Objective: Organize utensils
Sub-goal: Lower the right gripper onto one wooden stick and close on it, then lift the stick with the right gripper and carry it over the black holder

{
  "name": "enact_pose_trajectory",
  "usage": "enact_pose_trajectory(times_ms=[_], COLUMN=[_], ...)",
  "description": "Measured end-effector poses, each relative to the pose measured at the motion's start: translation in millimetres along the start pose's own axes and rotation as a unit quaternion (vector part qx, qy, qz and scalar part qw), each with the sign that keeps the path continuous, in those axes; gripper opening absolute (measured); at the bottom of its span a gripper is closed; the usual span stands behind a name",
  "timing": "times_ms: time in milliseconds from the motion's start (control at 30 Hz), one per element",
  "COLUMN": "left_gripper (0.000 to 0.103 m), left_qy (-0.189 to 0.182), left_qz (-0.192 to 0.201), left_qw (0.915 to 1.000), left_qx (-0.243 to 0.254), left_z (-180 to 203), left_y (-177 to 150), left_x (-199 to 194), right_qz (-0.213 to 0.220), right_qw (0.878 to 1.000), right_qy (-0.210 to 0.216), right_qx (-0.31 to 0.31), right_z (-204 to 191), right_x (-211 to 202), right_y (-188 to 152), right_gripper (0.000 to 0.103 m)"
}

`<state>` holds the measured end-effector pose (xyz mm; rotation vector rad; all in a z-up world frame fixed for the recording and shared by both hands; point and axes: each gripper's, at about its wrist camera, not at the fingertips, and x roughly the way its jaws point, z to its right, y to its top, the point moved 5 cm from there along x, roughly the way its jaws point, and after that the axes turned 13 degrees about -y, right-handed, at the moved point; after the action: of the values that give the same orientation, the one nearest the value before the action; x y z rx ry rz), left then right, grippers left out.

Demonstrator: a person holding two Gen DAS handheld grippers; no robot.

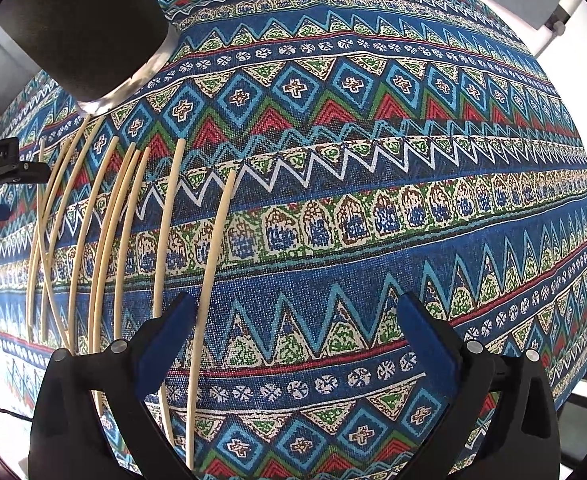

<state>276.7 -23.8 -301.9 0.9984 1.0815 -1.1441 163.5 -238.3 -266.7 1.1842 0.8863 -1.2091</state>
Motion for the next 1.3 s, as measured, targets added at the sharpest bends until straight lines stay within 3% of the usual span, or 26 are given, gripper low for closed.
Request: enact_pose_trajectory(times_ms=[100,133,167,200,233,300,333,367,433,600,867,1133,1300], left_gripper=[0.085,0.075,0.056,0.051,0.039,0.028,0.018,0.01,0.005,0.005,0.005,0.005,0.005], left_qy=[0.002,0.001,0.001,0.0,-0.002,-0.006,-0.007,-0.014,-0.031,-0.047,-0.053,-0.048,-0.054], left_qz=[0.005,0.011,0.02,0.028,0.029,0.029,0.03,0.03,0.027,0.022,0.023,0.026,0.047], left_qw=[1.0,0.9999,0.9997,0.9995,0.9994,0.9991,0.9987,0.9984,0.9981,0.9984,0.9982,0.9984,0.9973], left_qx=[0.002,0.008,0.014,0.017,0.016,0.03,0.039,0.046,0.046,0.023,0.015,0.016,0.019], left_z=[-4.8,-6.6,-9.3,-13.0,-17.5,-25.2,-30.5,-36.0,-55.4,-97.5,-138.3,-168.4,-182.2], left_y=[-8.9,-8.9,-8.3,-6.8,-6.8,-7.5,-7.2,-7.0,-5.2,-12.2,-49.0,-69.5,-67.8], left_x=[-6.4,-9.6,-12.4,-16.4,-17.1,-16.7,-16.5,-16.9,-18.9,-25.2,-41.2,-78.6,-107.0], right_qz=[0.019,0.025,0.034,0.046,0.054,0.054,0.055,0.056,0.054,0.036,0.026,0.041,0.06], right_qw=[1.0,0.999,0.999,0.999,0.998,0.998,0.998,0.998,0.998,0.998,0.997,0.996,0.995], right_qy=[0.002,0.003,0.004,0.007,0.009,0.012,0.016,0.018,0.022,0.044,0.066,0.065,0.067], right_qx=[-0.021,-0.022,-0.025,-0.028,-0.031,-0.03,-0.029,-0.03,-0.028,-0.007,0.031,0.048,0.043], right_z=[-5.0,-4.5,-5.8,-5.8,-4.9,-0.7,1.6,4.1,11.7,29.4,60.9,88.0,81.5], right_x=[-1.3,-2.5,-6.3,-12.0,-16.8,-19.4,-19.1,-18.5,-17.4,-12.1,-10.7,-22.6,-39.8], right_y=[1.2,0.0,-2.6,-5.2,-5.9,-6.5,-6.2,-6.3,-6.6,-5.0,-9.5,-9.7,-6.9], right_gripper=[0.094,0.09,0.084,0.064,0.036,0.012,0.008,0.007,0.005,0.005,0.005,0.005,0.005])
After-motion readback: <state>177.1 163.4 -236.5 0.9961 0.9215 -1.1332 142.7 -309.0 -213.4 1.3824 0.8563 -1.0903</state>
